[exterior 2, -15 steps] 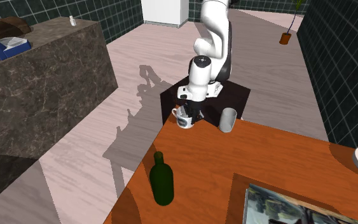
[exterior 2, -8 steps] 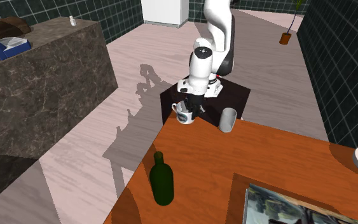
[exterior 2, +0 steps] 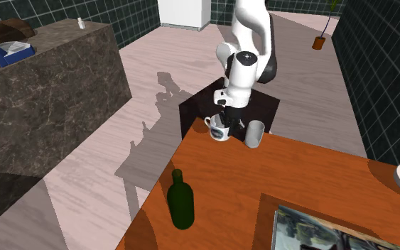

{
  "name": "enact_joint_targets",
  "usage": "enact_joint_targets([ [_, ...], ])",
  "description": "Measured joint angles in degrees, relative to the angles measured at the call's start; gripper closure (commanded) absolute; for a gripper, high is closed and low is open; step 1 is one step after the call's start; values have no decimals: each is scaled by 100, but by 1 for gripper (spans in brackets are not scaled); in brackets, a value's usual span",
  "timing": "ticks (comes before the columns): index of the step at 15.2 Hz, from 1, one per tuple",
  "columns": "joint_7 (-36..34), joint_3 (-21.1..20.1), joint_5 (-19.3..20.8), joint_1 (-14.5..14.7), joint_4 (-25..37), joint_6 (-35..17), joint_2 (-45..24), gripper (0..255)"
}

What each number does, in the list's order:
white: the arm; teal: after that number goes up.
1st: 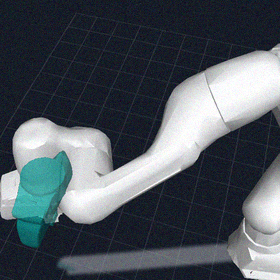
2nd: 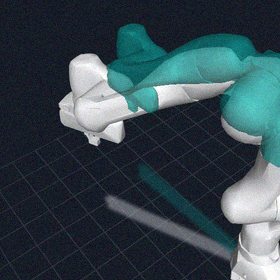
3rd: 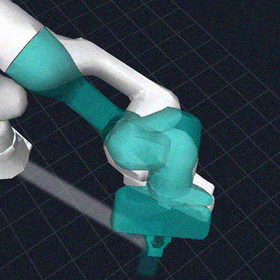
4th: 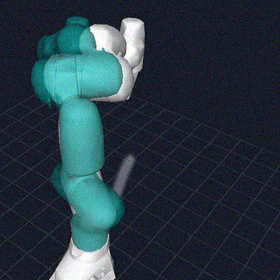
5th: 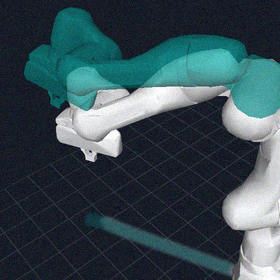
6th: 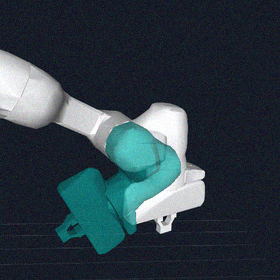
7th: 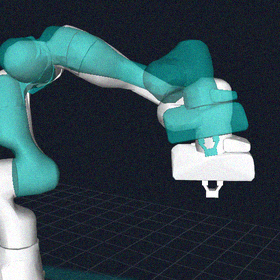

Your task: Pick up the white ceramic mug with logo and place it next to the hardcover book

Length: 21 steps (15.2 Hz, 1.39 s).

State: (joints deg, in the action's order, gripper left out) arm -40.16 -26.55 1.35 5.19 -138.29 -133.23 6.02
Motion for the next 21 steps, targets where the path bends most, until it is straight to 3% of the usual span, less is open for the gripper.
enact_joint_targets([
  [4,-671,-346,120,245,330,144,-243,255],
  [13,-2311,-919,831,893,1471,529,-1292,255],
  [21,-3644,-1027,1653,1861,2938,1100,-2576,255],
])
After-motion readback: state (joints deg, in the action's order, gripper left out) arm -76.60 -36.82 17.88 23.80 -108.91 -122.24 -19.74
